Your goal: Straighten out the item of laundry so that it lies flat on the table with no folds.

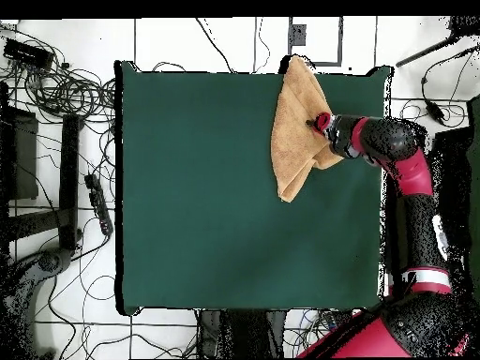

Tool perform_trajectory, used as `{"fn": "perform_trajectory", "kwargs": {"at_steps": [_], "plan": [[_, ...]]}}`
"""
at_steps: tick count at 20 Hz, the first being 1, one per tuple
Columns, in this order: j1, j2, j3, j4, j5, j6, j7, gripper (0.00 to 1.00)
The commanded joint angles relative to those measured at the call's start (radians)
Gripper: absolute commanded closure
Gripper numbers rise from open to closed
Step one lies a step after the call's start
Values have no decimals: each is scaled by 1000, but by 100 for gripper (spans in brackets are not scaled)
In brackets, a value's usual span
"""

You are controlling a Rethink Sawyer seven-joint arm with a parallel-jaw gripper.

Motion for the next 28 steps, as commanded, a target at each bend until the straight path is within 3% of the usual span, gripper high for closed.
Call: {"fn": "perform_trajectory", "kwargs": {"at_steps": [1, 14, 15, 21, 28], "plan": [[-32, 135, -62, 39, -158, -135, -332, 100], [-44, 139, -37, 48, -184, -175, -378, 100], [-46, 141, -33, 46, -184, -172, -384, 0], [-52, 145, -20, 45, -198, -175, -390, 0], [-7, 138, -54, -44, -192, -9, -364, 0]]}}
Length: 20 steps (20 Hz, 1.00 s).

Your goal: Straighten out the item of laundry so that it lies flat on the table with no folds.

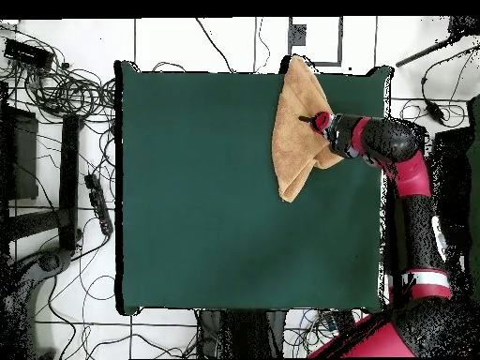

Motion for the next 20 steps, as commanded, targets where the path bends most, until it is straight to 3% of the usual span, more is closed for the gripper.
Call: {"fn": "perform_trajectory", "kwargs": {"at_steps": [1, 6, 11, 20], "plan": [[30, 134, -120, -91, -178, 7, -337, 0], [43, 133, -125, -136, -189, 85, -369, 0], [3, 105, -96, -86, -143, 76, -329, 0], [-71, 45, -76, -1, -129, 92, -361, 0]]}}
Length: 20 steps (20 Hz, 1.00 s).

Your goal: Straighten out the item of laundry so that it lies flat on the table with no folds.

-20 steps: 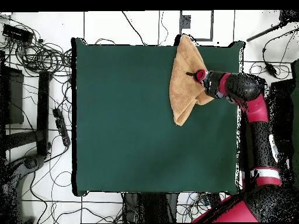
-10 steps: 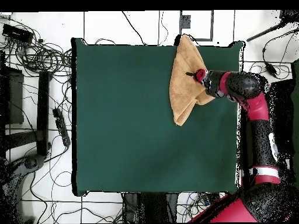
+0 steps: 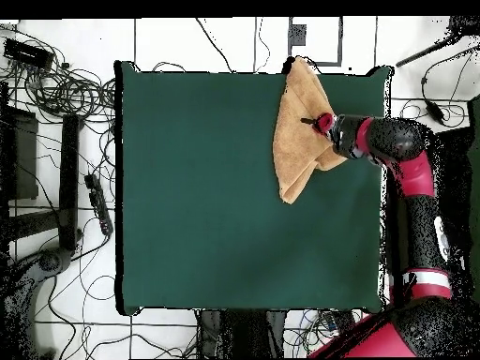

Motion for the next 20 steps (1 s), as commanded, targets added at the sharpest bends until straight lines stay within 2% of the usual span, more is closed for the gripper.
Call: {"fn": "perform_trajectory", "kwargs": {"at_steps": [1, 10, 13, 17, 20], "plan": [[-67, 29, -84, 30, -112, 46, -359, 0], [-83, -49, -54, 22, -82, 177, -324, 0], [-77, -71, -36, 19, -55, 205, -263, 0], [-75, -61, -13, 101, -45, 65, -180, 0], [-67, -106, -12, 118, -33, 68, -129, 0]]}}
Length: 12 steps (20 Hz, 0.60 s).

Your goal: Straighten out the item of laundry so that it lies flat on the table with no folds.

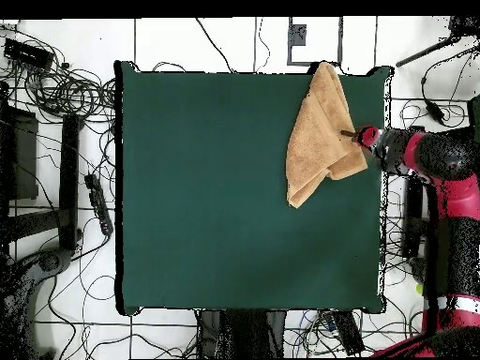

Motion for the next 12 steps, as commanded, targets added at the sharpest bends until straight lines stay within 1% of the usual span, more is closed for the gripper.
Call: {"fn": "perform_trajectory", "kwargs": {"at_steps": [1, 3, 8, 12], "plan": [[61, -48, -7, 90, -7, 11, -122, 0], [75, -42, -8, 47, -7, 19, -124, 0], [107, 66, 1, -29, -26, -77, -160, 0], [123, 130, 3, -90, -45, -108, -218, 0]]}}
